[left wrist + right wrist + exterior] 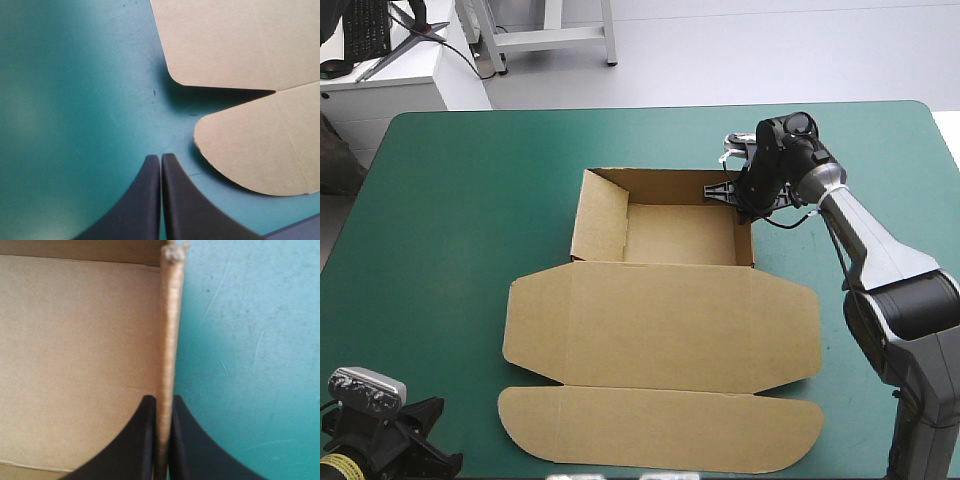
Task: Fold the box
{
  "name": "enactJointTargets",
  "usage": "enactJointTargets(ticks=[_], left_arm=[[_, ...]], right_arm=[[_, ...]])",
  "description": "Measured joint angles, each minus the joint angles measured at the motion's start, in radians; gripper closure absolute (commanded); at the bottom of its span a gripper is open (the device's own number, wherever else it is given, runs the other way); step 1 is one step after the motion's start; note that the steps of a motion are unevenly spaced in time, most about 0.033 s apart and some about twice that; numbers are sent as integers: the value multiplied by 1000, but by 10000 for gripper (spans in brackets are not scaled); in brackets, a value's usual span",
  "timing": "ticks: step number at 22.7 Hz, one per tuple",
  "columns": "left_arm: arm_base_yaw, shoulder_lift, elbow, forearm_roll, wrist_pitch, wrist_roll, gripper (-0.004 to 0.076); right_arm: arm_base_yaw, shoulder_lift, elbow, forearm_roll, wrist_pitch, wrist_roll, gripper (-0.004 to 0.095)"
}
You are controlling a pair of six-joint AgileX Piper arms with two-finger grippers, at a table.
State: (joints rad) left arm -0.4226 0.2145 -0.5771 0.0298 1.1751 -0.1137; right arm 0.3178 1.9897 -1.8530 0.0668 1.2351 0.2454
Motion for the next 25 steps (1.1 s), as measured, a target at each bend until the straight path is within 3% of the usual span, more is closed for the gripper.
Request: enactJointTargets(ticks=[10, 14, 18, 20, 22, 25], left_arm=[[0, 0, 0, 31, 2, 0, 734], [0, 0, 0, 32, 46, 0, 734], [0, 0, 0, 33, 64, 0, 734], [0, 0, 0, 33, 64, 0, 734], [0, 0, 0, 33, 65, 0, 734], [0, 0, 0, 33, 67, 0, 734]], right_arm=[[-67, -32, 0, 8, 3, -10, 908], [-257, -95, 0, -67, 4, -66, 908], [-556, -141, 0, -104, 4, -152, 908], [-632, -141, 0, -109, 5, -192, 898], [-671, -141, 0, -138, 5, -214, 815], [-679, -141, 0, -227, 10, -183, 515]])
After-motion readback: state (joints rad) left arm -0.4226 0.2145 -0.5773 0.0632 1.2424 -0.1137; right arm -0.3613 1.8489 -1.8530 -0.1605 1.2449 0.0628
